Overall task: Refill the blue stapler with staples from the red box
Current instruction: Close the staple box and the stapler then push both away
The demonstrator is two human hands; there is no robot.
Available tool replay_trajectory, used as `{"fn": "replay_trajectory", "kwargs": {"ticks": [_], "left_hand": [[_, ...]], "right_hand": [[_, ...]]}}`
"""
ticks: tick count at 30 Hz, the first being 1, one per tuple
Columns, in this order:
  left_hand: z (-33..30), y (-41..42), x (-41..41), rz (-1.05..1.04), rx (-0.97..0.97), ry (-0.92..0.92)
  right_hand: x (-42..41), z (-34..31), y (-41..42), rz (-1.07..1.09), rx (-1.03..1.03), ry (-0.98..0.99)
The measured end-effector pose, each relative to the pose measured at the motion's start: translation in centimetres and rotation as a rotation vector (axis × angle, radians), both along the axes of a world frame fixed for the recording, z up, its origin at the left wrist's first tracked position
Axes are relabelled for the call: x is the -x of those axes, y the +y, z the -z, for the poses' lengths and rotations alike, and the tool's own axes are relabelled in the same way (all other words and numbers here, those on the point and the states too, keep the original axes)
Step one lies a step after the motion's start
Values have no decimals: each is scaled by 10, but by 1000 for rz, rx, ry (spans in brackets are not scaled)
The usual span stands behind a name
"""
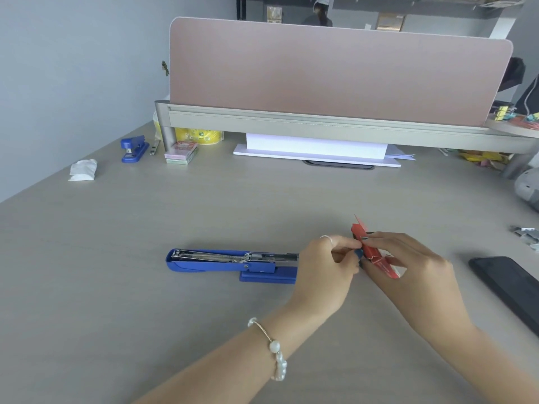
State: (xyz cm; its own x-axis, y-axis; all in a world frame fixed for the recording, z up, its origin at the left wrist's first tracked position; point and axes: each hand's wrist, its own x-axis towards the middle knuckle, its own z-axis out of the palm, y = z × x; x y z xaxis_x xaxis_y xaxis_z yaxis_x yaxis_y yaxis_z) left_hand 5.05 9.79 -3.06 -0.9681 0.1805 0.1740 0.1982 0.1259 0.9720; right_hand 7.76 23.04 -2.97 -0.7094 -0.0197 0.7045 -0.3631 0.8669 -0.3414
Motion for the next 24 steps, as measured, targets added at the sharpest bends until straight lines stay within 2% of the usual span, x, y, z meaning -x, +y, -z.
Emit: {"fn": "replay_trajectory", "kwargs": {"ticks": [5,13,17,20,24], "left_hand": [[1,1,-1,46,-64,-15],[-20,-25,5,133,178,-9],[-40,-62,14,134,176,14],[-44,-104,24,48,190,67],[-36,-161,33,-115,508,211]], "right_hand": [[2,2,1,35,-55,30],[1,6,-3,46,-229,26],[-1,8,-8,61,-355,18],[0,14,-10,51,-495,-10],[4,20,-11,42,-529,-38]]}}
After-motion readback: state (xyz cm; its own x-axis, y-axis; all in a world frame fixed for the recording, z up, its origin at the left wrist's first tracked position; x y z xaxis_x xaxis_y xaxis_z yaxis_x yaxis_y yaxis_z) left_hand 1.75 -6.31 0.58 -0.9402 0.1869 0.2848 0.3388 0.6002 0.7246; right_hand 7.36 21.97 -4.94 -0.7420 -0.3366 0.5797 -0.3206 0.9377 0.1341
